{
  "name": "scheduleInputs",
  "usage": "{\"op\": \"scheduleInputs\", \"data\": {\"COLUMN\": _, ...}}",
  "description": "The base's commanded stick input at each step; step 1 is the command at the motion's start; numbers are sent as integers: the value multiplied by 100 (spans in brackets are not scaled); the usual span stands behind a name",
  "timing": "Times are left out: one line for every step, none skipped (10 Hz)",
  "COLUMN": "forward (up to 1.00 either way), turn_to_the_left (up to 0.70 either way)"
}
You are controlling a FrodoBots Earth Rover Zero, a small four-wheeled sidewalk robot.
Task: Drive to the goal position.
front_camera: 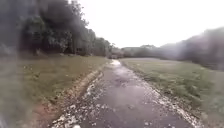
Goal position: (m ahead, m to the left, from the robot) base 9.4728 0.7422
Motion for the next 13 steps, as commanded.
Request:
{"op": "scheduleInputs", "data": {"forward": 70, "turn_to_the_left": 0}}
{"op": "scheduleInputs", "data": {"forward": 70, "turn_to_the_left": 0}}
{"op": "scheduleInputs", "data": {"forward": 70, "turn_to_the_left": 0}}
{"op": "scheduleInputs", "data": {"forward": 70, "turn_to_the_left": 0}}
{"op": "scheduleInputs", "data": {"forward": 70, "turn_to_the_left": 0}}
{"op": "scheduleInputs", "data": {"forward": 70, "turn_to_the_left": 0}}
{"op": "scheduleInputs", "data": {"forward": 70, "turn_to_the_left": 0}}
{"op": "scheduleInputs", "data": {"forward": 70, "turn_to_the_left": -1}}
{"op": "scheduleInputs", "data": {"forward": 70, "turn_to_the_left": -4}}
{"op": "scheduleInputs", "data": {"forward": 70, "turn_to_the_left": -18}}
{"op": "scheduleInputs", "data": {"forward": 70, "turn_to_the_left": -31}}
{"op": "scheduleInputs", "data": {"forward": 70, "turn_to_the_left": -8}}
{"op": "scheduleInputs", "data": {"forward": 70, "turn_to_the_left": 0}}
